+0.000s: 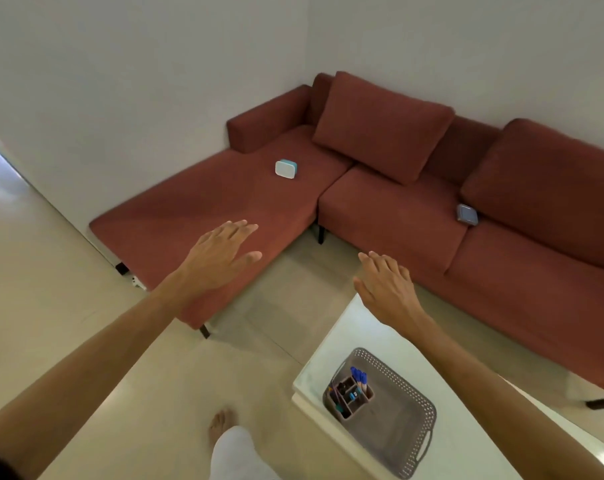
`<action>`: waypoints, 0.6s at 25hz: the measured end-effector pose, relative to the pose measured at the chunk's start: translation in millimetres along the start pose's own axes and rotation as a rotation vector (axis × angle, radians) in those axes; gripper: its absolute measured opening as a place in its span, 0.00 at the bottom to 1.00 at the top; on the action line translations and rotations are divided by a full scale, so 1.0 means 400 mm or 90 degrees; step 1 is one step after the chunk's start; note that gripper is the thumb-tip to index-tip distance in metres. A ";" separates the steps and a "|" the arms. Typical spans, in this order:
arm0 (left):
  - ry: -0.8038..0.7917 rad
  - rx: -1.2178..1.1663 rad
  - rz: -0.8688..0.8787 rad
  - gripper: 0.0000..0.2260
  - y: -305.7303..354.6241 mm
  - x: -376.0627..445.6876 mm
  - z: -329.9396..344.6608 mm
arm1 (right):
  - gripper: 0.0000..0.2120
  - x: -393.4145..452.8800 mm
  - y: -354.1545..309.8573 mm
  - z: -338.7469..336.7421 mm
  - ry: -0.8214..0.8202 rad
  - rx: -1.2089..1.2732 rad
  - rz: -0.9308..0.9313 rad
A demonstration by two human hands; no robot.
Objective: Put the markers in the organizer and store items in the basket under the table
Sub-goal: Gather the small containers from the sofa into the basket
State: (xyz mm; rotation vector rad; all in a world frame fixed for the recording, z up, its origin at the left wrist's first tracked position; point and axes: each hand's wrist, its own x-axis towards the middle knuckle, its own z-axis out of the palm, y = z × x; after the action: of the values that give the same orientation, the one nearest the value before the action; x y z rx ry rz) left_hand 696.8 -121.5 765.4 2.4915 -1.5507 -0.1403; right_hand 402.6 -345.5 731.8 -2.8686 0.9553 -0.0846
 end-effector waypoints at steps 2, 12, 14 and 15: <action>-0.021 0.007 0.006 0.34 -0.108 0.062 0.000 | 0.28 0.079 -0.048 0.049 -0.019 0.027 0.039; -0.140 0.018 0.058 0.38 -0.498 0.458 -0.031 | 0.27 0.361 -0.223 0.161 -0.084 0.085 0.249; -0.156 0.013 0.067 0.36 -0.514 0.566 -0.006 | 0.30 0.412 -0.200 0.160 -0.086 0.089 0.280; -0.169 0.014 0.075 0.36 -0.514 0.617 0.014 | 0.32 0.438 -0.179 0.160 -0.090 0.092 0.294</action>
State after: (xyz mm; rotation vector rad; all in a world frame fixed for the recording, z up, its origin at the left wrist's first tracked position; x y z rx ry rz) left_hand 985.6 -255.2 721.0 2.4701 -1.8029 -0.4549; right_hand 590.7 -387.7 680.2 -2.4177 1.4784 0.0857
